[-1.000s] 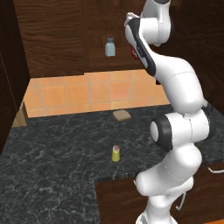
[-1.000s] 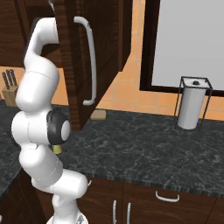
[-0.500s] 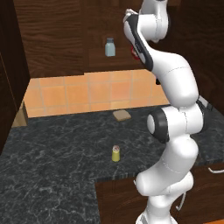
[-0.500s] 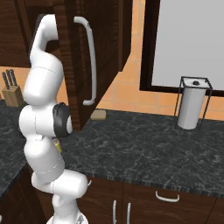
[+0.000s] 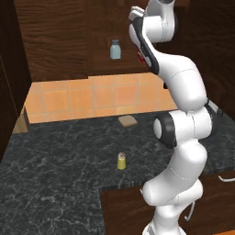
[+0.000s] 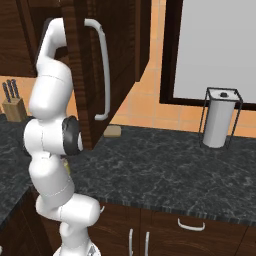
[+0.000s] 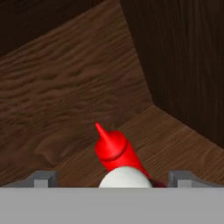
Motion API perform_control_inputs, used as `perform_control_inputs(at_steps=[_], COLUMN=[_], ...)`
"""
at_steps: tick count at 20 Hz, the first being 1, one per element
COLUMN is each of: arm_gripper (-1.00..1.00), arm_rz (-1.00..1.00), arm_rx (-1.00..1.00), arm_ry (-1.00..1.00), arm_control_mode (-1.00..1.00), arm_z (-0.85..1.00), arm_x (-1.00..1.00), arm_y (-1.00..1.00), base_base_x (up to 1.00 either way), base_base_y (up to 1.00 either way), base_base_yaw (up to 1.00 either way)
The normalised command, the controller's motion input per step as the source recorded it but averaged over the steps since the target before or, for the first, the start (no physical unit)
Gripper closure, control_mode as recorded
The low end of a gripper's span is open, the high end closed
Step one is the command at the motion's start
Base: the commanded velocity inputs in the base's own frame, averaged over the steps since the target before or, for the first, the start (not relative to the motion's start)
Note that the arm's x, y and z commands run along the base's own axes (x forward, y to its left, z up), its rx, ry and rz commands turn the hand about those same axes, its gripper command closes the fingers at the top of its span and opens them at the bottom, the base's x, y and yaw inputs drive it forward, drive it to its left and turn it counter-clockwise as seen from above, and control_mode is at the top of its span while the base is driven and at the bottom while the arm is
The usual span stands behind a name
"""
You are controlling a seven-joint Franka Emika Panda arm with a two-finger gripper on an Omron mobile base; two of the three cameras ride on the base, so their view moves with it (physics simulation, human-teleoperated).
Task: Put the shaker and condiment bottle from the counter next to their counterparts in the cabinet.
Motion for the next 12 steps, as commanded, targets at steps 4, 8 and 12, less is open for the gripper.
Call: perform_control_inputs(at_steps=[4,8,12], arm_gripper=[-1.0,-1.0,-1.0], arm_rz=[0.05,0.02,0.04], arm_rx=[-0.04,0.1,0.16], arm_ry=[-0.23,-0.03,0.0], arm_control_mode=[-1.0,-1.0,-1.0], arm_z=[0.11,-0.09,-0.31], arm_x=[-0.38,-0.88,-0.99], arm_y=[0.0,0.0,0.0], base_base_x=[0.0,0.0,0.0], base_base_y=[0.0,0.0,0.0], base_base_yaw=[0.0,0.0,0.0])
